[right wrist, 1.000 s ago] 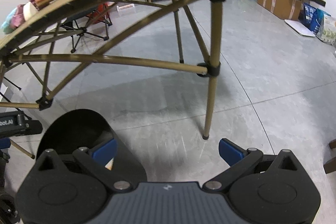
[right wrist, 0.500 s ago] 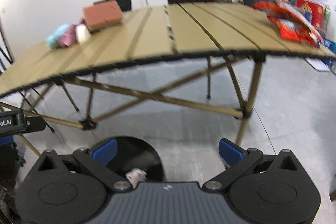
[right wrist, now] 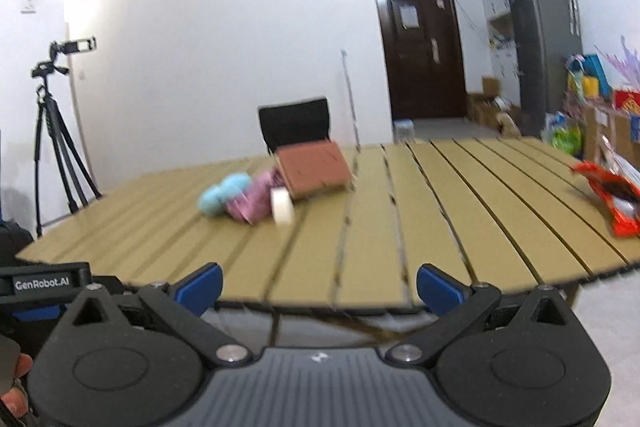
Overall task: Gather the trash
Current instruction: 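Raise both tools from the bin back toward the table, then grasp the white tape roll with the right tool while the left tool grasps the blue fluffy ball, then carry the tape roll and blue ball with both tools down toward the black bin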
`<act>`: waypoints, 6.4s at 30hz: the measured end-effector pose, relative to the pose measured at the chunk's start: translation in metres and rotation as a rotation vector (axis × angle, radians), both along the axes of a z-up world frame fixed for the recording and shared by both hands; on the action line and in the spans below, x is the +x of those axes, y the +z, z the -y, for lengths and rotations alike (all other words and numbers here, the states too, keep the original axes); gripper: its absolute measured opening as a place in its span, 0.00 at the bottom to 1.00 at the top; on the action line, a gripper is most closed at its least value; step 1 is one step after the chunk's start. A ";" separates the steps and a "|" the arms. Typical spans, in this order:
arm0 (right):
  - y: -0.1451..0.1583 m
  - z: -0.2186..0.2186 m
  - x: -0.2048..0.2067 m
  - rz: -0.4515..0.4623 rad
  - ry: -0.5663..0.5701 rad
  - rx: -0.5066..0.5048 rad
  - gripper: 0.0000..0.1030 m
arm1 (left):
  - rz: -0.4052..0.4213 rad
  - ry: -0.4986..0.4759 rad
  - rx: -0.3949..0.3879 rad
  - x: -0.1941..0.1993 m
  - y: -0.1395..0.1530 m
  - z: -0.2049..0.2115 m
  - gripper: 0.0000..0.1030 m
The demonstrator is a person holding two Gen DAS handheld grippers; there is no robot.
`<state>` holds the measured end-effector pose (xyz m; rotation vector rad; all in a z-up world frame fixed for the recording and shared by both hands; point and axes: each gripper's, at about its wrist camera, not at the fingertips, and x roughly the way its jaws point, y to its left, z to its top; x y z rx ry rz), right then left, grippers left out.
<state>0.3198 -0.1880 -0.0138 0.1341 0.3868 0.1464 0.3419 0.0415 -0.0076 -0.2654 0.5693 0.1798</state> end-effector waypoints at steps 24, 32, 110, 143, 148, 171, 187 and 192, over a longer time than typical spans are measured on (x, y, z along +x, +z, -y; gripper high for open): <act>-0.001 -0.055 0.163 -0.012 0.009 -0.167 0.97 | 0.029 0.033 0.064 0.115 0.020 -0.030 1.00; -0.017 -0.064 0.207 -0.107 0.021 -0.132 0.79 | 0.004 0.037 0.072 0.135 0.007 -0.037 1.00; -0.029 0.061 0.210 -0.070 -0.173 -0.098 0.17 | -0.013 -0.111 -0.082 0.267 -0.023 0.004 0.57; 0.038 0.036 0.130 0.040 -0.045 -0.061 0.17 | 0.226 -0.169 0.083 0.107 0.081 0.028 0.55; 0.053 0.033 0.100 0.064 -0.018 -0.058 0.17 | 0.248 -0.187 0.092 0.079 0.094 0.038 0.55; 0.046 0.025 -0.023 0.043 0.042 -0.035 0.17 | 0.189 -0.232 0.083 -0.018 0.082 0.050 0.55; 0.004 0.022 -0.079 -0.076 0.062 -0.049 0.17 | 0.072 -0.280 0.102 -0.069 0.029 0.055 0.55; -0.011 0.018 -0.090 -0.121 0.075 -0.071 0.17 | 0.036 -0.291 0.117 -0.084 0.012 0.059 0.55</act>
